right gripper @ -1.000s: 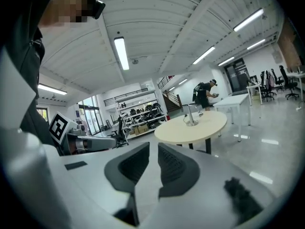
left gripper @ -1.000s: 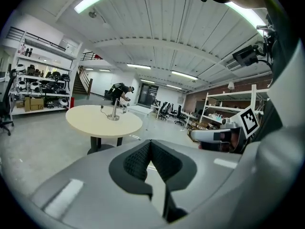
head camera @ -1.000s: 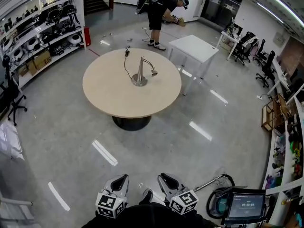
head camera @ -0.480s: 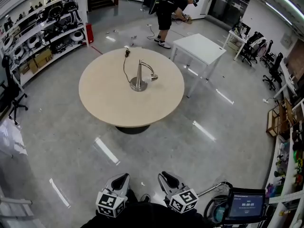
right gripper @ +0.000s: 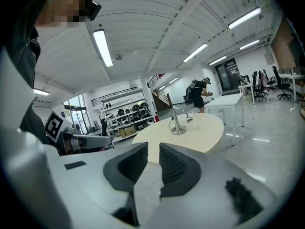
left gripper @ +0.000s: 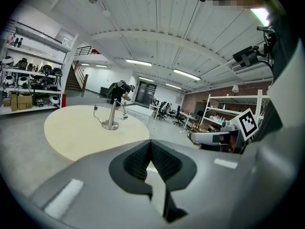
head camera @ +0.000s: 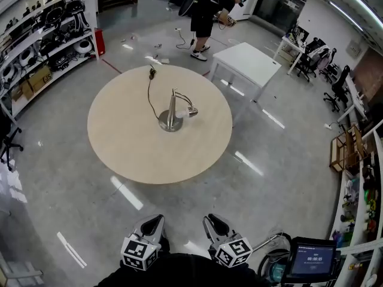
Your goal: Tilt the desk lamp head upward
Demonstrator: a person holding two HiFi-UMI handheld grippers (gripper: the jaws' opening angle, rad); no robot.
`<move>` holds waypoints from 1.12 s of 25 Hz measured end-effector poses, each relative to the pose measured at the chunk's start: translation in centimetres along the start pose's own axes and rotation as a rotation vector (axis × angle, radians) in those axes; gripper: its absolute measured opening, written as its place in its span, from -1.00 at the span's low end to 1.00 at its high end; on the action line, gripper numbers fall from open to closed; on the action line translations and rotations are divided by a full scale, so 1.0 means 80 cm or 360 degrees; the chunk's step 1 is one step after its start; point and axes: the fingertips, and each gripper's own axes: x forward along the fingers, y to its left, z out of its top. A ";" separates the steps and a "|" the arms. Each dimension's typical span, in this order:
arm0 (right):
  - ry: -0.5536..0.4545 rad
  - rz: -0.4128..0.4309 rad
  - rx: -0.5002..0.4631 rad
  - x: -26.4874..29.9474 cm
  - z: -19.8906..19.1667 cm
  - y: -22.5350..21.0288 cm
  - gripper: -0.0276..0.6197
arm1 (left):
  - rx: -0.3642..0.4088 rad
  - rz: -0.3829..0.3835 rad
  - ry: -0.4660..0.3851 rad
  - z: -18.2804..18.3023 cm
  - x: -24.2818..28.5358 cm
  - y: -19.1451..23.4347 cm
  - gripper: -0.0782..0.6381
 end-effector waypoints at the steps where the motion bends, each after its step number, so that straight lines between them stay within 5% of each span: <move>1: -0.0006 -0.0019 0.0000 0.013 0.008 -0.003 -0.73 | 0.0001 -0.0007 0.0000 0.012 0.008 0.013 -0.76; 11: -0.0021 -0.0134 0.0012 0.137 0.063 -0.035 -0.73 | 0.0003 -0.0086 -0.0010 0.065 0.089 0.133 -0.76; 16: 0.0007 -0.0105 0.0038 0.158 0.060 -0.049 -0.73 | -0.0003 -0.0093 0.0034 0.058 0.110 0.141 -0.76; 28: 0.0062 0.0180 0.0030 0.289 0.119 -0.161 -0.65 | -0.0001 0.0185 0.0041 0.117 0.236 0.195 -0.76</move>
